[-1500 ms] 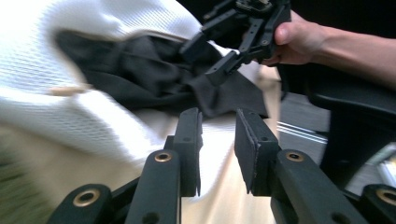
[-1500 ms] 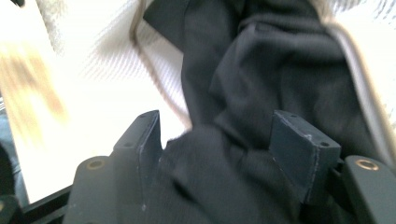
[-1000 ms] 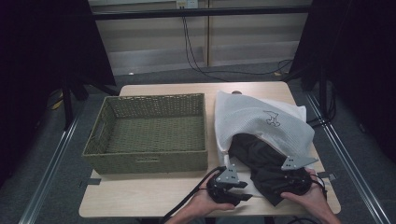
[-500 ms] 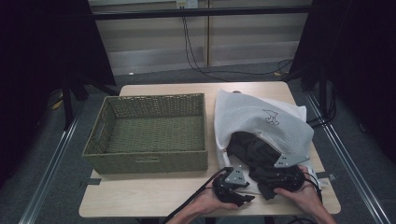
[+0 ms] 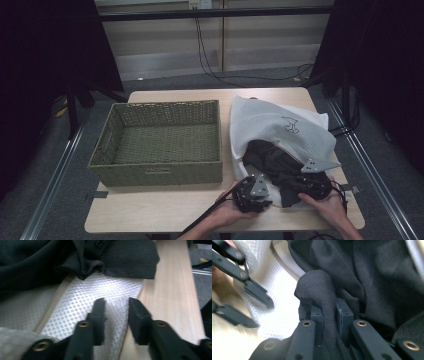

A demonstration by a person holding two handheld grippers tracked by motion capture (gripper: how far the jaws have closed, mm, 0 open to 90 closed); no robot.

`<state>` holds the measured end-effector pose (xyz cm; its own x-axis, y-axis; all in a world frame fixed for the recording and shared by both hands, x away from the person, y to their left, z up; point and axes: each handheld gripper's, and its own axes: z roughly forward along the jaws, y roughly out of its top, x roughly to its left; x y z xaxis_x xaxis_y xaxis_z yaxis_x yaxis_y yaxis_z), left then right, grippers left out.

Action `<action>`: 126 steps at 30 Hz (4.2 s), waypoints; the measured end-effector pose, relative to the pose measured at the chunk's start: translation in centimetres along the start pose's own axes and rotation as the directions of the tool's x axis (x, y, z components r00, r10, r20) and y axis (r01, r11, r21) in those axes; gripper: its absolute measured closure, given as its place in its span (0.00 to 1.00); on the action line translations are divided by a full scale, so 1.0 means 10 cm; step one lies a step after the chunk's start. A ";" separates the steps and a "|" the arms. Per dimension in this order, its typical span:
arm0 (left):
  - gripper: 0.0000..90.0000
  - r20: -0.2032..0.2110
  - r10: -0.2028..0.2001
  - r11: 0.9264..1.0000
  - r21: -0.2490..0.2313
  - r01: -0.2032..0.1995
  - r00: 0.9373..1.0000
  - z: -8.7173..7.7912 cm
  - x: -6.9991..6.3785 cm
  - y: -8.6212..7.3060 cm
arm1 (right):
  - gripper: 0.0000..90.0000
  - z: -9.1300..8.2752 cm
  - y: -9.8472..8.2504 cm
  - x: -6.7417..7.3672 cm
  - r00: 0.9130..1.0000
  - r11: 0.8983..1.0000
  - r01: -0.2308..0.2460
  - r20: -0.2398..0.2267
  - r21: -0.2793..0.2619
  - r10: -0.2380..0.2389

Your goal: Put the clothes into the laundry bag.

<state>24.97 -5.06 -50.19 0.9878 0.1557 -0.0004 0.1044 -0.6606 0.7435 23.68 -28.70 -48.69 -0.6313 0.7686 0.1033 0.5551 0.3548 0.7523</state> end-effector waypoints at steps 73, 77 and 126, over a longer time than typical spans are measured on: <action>0.98 0.204 -0.045 0.983 -0.165 0.080 0.978 -0.29 -0.06 0.03 | 0.46 0.53 0.75 -0.57 0.995 0.991 -0.080 0.053 -0.105 0.086; 0.97 0.206 -0.056 0.981 -0.173 0.093 0.977 -0.28 -0.06 0.01 | 0.50 0.32 0.76 -0.50 0.998 0.990 -0.046 0.042 -0.131 0.051; 0.96 0.178 -0.100 0.979 -0.159 0.129 0.979 -0.36 0.02 -0.20 | 1.00 -0.22 0.71 -0.25 0.996 0.985 0.010 -0.088 -0.170 -0.025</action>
<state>24.55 -1.08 -49.28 0.9770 0.0881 -0.1940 0.2115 -0.5096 0.8340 28.07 -29.27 -42.18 -0.6901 0.7099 0.1409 0.4484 0.2666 0.8531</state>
